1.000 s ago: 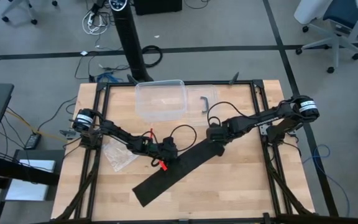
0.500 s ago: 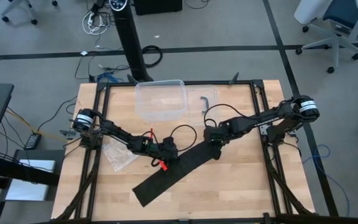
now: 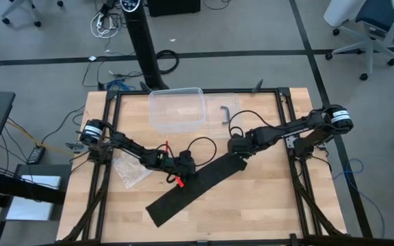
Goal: Roll bandage
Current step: Roll the black bandage
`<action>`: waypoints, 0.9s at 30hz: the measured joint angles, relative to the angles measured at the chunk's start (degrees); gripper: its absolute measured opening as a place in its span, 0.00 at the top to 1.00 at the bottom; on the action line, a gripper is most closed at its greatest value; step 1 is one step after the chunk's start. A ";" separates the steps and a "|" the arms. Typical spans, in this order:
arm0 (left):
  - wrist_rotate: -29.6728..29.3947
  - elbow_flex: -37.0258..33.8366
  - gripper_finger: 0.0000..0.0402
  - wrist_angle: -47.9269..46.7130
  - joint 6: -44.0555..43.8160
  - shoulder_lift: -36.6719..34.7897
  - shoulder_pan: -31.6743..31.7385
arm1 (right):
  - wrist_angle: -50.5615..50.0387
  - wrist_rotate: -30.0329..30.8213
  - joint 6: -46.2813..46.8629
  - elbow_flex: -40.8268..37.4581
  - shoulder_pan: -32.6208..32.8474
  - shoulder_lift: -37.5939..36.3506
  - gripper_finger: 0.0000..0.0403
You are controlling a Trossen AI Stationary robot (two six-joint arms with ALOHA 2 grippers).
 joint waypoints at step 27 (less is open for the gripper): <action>0.00 0.00 1.00 -0.18 -0.04 0.00 0.02 | 20.65 -12.27 -6.49 -0.86 -0.06 5.48 1.00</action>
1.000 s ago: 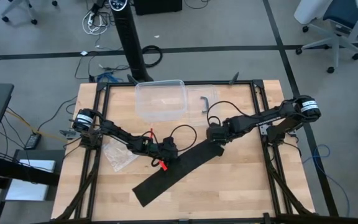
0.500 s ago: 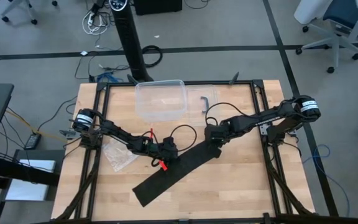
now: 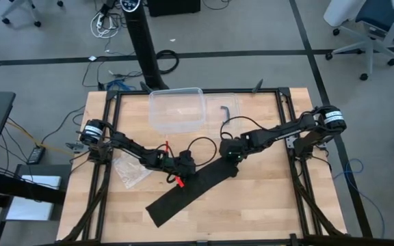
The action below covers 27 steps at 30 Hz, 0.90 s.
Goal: Roll bandage
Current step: Roll the black bandage
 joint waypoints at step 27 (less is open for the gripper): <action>8.38 -0.09 1.00 -5.03 -2.50 -4.09 -0.15 | 1.05 -2.33 -5.45 1.33 0.09 0.48 0.98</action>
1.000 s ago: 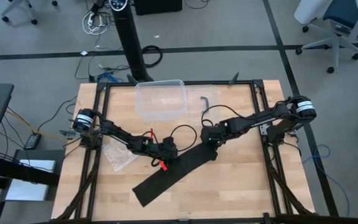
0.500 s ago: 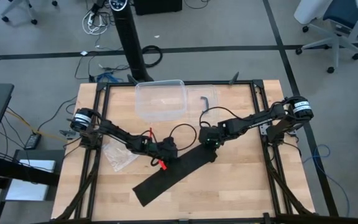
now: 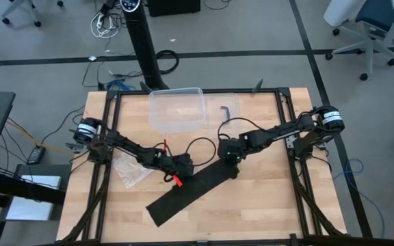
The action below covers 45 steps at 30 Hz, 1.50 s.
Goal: Roll bandage
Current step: Roll the black bandage
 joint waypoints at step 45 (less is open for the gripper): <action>-5.26 -3.80 1.00 4.45 -1.48 0.04 0.20 | -3.13 6.48 -12.23 1.16 -5.92 -1.94 0.99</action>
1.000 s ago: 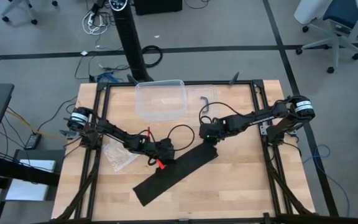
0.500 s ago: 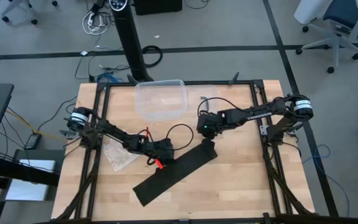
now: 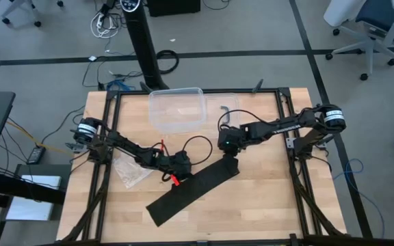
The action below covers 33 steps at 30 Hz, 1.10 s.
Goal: Roll bandage
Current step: Roll the black bandage
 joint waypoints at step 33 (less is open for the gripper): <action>-0.26 3.92 1.00 -14.82 8.19 -2.61 -1.70 | -2.62 1.37 3.04 0.06 3.99 -0.11 0.99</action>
